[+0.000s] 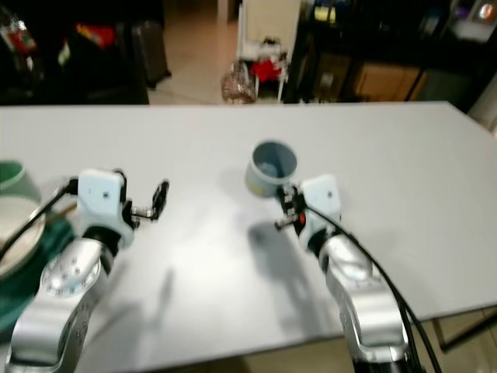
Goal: Setting the table
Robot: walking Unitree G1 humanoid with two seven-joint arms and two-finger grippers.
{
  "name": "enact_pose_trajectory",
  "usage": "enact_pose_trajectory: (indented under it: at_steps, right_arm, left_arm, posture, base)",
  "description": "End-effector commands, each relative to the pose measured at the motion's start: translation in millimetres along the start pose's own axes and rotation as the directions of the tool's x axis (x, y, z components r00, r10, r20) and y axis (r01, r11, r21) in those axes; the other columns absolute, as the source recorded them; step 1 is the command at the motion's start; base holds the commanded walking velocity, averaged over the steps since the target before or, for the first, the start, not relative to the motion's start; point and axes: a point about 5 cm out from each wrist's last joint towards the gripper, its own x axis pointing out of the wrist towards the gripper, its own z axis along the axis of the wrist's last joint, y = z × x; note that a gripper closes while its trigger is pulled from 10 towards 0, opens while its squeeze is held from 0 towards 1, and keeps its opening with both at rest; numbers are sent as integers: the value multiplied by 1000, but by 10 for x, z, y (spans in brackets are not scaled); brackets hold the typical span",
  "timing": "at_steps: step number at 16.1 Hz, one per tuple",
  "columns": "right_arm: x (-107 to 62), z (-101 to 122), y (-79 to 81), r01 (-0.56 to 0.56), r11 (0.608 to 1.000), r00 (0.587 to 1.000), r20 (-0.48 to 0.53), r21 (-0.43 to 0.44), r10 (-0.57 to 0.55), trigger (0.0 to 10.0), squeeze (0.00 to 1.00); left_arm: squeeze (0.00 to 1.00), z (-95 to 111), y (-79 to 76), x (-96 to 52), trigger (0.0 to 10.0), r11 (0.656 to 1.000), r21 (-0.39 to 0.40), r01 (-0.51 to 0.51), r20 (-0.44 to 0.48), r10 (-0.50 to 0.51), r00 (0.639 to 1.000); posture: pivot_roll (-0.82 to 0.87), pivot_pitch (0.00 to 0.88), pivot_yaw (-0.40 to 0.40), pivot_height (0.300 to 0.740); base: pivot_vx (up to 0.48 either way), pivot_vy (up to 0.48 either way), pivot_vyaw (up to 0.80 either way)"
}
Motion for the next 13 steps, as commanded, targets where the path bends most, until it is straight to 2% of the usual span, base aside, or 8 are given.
enact_pose_trajectory:
  at_steps: [1, 4, 7, 8, 9, 13]
  right_arm:
    - [-11, -12, -161, 58, 998, 998, -19, -6, -58, 10000, 0]
    - [73, 33, -175, 18, 1000, 999, -31, -12, -18, 10000, 0]
    - [356, 7, -209, -71, 996, 992, -109, -51, 65, 10000, 0]
    - [397, 16, -225, -71, 997, 991, -117, -42, 66, 10000, 0]
    - [516, 33, -227, -96, 994, 986, -143, -55, 87, 10000, 0]
    - [799, 63, -169, -150, 985, 979, -149, -84, 136, 10000, 0]
  left_arm:
    - [0, 16, -136, 29, 10000, 996, 23, 83, -1, -83, 997]
    - [0, 34, -164, 12, 10000, 989, 23, 149, 8, -150, 989]
    - [0, -14, -173, -50, 10000, 961, 40, 275, -35, -274, 961]
    - [0, -14, -182, -52, 10000, 954, 38, 296, -40, -295, 955]
    - [0, -24, -179, -86, 10000, 937, 53, 346, -52, -343, 938]
    - [0, -59, -60, -133, 10000, 937, 60, 343, -79, -339, 938]
  posture:
    - [-90, 10, -8, 740]
    - [-95, 28, 8, 740]
    - [-88, 39, 53, 740]
    - [-86, 38, 53, 740]
    - [-71, 27, 39, 740]
    - [-47, 35, 20, 740]
  base:
    - [0, 0, 0]
    - [0, 0, 0]
    - [0, 0, 0]
    - [0, 0, 0]
    - [0, 0, 0]
    - [0, 0, 0]
